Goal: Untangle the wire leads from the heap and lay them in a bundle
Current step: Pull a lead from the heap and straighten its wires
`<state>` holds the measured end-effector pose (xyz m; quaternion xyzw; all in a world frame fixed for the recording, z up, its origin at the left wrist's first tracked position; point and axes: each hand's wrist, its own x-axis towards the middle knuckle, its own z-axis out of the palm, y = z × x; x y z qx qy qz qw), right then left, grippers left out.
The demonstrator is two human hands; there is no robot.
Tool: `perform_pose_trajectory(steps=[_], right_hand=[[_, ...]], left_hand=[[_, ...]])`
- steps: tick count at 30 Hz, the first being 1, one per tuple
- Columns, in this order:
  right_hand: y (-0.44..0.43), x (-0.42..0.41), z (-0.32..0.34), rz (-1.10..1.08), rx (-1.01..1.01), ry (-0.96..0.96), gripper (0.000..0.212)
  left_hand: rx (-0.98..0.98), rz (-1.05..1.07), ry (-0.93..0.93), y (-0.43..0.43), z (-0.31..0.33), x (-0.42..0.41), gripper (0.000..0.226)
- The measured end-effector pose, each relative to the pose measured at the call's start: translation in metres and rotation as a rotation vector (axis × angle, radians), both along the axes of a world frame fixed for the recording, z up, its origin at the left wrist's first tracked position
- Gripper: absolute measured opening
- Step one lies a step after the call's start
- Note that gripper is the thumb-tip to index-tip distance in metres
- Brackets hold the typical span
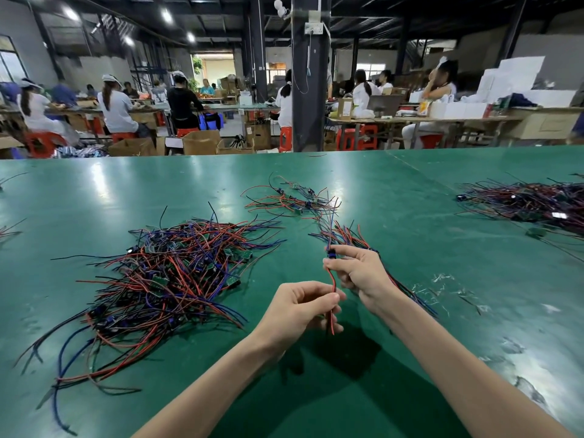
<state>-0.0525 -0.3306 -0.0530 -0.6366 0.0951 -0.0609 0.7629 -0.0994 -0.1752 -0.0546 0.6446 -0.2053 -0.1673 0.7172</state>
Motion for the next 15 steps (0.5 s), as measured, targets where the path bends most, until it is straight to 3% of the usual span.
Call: perform_pose_trajectory(steps=[7, 15], right_hand=[[-0.003, 0.003, 0.001, -0.082, -0.034, -0.049, 0.023], [-0.003, 0.002, -0.001, -0.132, -0.14, -0.054, 0.034]], left_hand=[[-0.038, -0.089, -0.032, -0.002, 0.004, -0.009, 0.016], [0.09, -0.126, -0.144, -0.003, 0.006, -0.015, 0.022]])
